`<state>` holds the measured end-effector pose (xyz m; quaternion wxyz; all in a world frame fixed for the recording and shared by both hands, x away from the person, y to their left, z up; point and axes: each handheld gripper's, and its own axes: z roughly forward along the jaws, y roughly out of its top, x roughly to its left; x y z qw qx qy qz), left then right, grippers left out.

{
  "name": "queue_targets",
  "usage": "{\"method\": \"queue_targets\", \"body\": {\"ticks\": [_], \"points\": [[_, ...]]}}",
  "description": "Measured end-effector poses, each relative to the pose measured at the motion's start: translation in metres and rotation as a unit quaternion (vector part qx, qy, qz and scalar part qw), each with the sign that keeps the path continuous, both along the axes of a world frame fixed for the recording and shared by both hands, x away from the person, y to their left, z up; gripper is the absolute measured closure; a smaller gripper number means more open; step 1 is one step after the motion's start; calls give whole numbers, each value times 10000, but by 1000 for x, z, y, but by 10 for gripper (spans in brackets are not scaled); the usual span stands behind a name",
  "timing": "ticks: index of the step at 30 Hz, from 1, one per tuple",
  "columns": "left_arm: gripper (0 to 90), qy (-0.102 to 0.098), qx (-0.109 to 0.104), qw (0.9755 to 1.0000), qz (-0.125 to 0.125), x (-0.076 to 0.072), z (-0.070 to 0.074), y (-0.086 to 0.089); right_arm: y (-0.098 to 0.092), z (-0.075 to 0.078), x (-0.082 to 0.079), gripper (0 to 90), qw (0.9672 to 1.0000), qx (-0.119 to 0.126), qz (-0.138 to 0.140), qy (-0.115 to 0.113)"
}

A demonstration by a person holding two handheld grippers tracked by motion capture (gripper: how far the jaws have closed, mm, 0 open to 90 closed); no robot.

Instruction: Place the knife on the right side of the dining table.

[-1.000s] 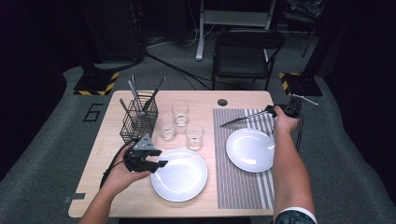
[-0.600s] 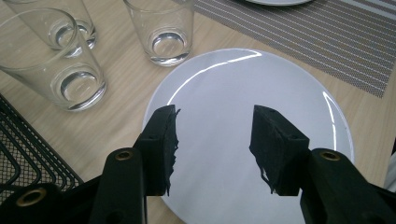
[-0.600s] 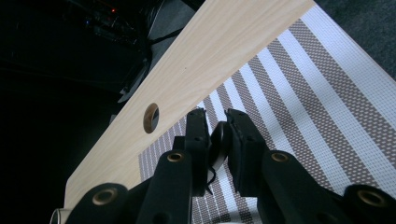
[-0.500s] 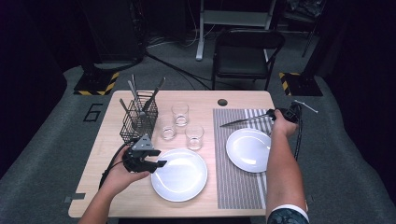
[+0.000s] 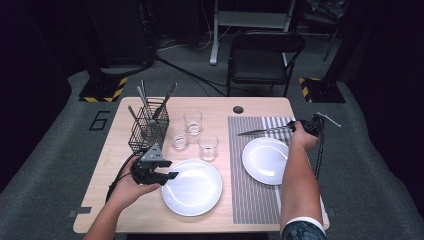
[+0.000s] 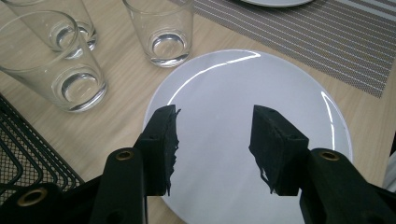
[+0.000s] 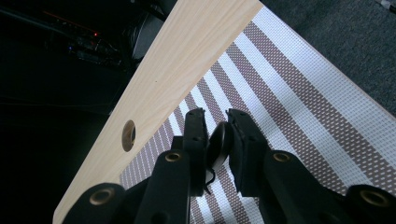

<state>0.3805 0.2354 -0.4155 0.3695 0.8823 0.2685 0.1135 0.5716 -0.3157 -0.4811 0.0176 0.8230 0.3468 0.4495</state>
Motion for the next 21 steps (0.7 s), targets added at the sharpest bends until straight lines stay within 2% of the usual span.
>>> {"method": "queue_targets", "body": {"ticks": [5,12,21], "points": [[510,12,4,10000,23,0,0,0,-1,-4,1,774,10000,10,11,-3],[510,30,46,10000,26,1,-2,-1,-4,-16,3,754,9998,-99,51,187],[511,15,7,10000,70,1,-4,0,-3,-20,5,749,9997,-126,-9,227]]}}
